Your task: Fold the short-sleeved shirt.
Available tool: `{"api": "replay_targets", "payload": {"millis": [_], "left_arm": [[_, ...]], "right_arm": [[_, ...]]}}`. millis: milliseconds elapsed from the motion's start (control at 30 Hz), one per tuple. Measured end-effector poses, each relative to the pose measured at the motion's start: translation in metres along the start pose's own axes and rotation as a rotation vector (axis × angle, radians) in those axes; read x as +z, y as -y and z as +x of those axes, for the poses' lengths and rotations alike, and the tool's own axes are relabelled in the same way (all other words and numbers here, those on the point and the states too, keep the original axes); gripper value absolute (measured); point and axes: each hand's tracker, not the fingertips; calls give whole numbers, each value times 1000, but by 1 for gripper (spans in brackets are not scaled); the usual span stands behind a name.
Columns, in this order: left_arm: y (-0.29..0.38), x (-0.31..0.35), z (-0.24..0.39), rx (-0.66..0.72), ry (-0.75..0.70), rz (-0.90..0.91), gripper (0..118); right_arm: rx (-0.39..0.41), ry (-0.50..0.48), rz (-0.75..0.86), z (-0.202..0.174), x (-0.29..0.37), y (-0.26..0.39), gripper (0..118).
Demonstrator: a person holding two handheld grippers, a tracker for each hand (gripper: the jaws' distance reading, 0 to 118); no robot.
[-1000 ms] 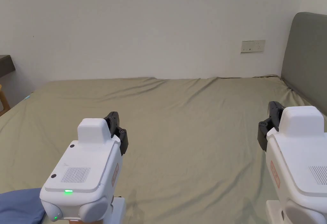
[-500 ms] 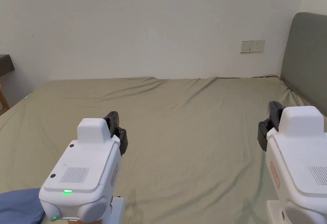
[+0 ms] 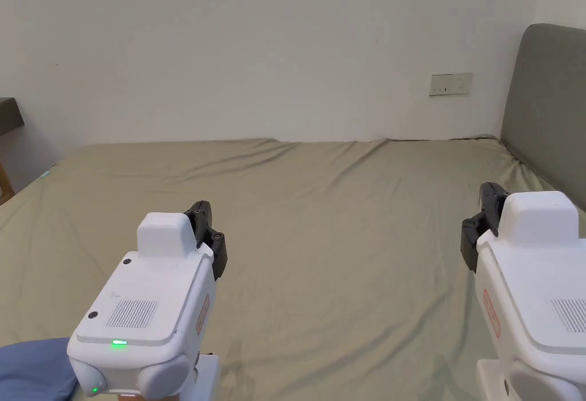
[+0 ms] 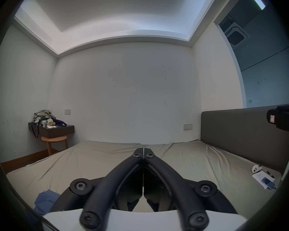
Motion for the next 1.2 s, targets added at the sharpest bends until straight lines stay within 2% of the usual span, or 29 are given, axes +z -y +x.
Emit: {"api": "replay_targets", "payload": {"millis": [1100, 1133, 1200], "left_arm": [[0, 1, -11, 2, -8, -2, 0], [0, 1, -10, 3, -5, -2, 1], [0, 2, -10, 7, -3, 0, 15]], "right_arm": [[-2, -8, -3, -5, -1, -1, 2], [-2, -6, -5, -5, -1, 0, 2], [1, -3, -9, -5, -1, 0, 5]]}}
